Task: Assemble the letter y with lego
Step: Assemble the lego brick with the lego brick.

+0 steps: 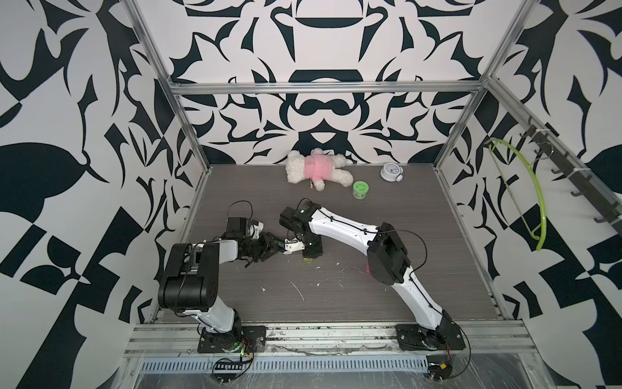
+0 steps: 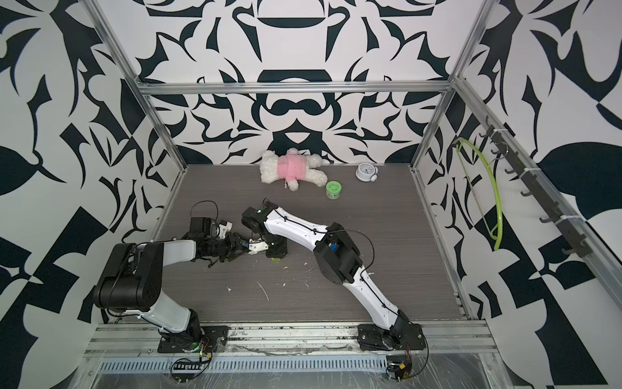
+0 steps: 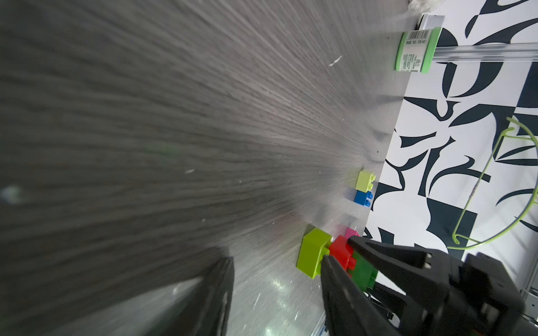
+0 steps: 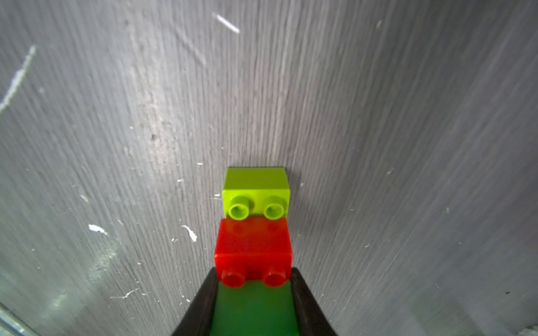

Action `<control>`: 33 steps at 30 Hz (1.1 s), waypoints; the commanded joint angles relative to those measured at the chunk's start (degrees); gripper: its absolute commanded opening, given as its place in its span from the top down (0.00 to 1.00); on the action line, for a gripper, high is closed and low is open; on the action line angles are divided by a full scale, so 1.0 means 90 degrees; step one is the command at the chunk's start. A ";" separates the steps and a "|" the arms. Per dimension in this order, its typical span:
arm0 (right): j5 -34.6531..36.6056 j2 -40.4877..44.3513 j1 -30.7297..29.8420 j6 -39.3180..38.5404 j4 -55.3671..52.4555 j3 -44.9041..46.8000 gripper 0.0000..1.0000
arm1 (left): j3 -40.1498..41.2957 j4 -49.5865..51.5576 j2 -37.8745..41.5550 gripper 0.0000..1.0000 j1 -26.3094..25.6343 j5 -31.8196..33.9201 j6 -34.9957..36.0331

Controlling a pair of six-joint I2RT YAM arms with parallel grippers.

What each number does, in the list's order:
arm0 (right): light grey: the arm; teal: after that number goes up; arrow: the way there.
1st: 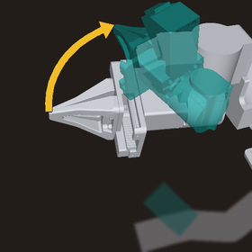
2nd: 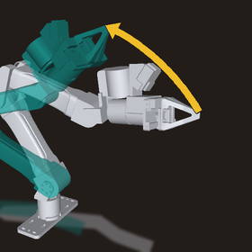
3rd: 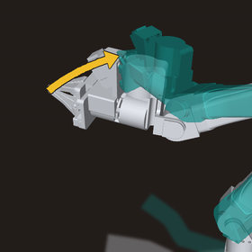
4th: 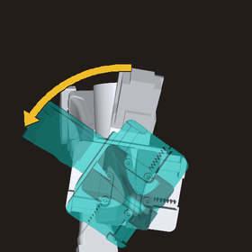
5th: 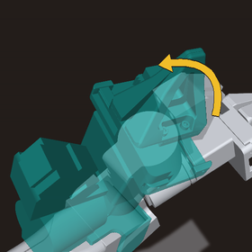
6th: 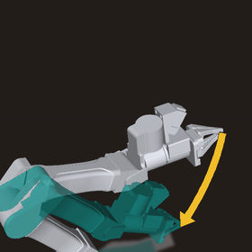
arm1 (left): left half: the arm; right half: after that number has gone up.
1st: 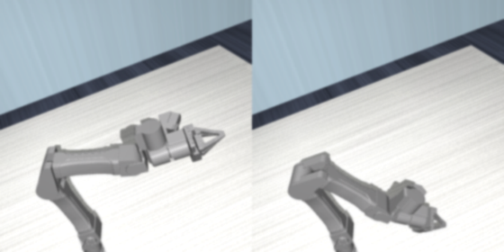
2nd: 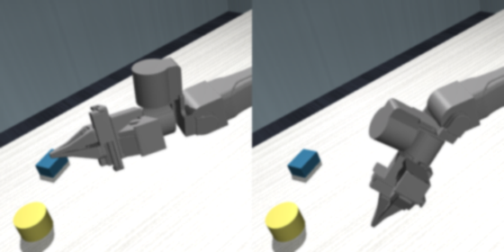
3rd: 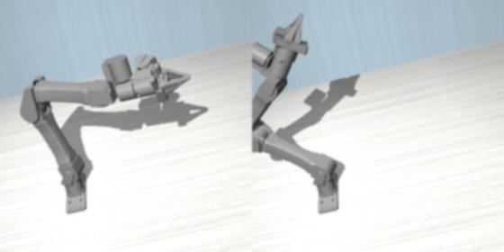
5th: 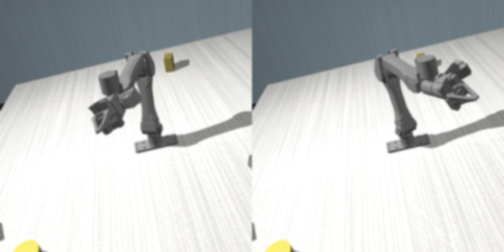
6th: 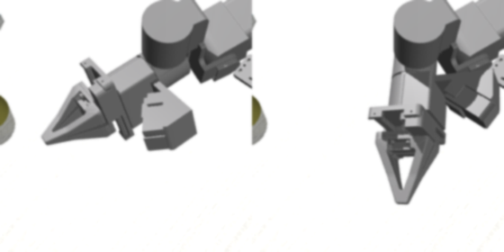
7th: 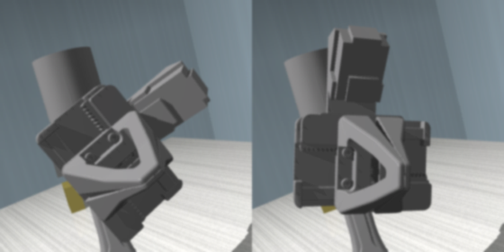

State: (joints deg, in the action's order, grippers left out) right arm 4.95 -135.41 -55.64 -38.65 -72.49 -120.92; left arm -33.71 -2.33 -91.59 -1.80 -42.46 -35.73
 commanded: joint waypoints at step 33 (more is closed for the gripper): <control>-0.0384 -0.0286 -0.0049 0.0346 -0.0188 0.0017 0.82 | 0.1261 -0.2888 -0.1246 0.57 -0.1401 -0.0302 -0.0804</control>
State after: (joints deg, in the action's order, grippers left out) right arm 4.05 -135.70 -54.81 -37.43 -77.80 -121.43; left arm -24.88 -31.90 -98.65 -11.88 -49.30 -41.08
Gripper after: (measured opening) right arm 0.341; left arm 0.424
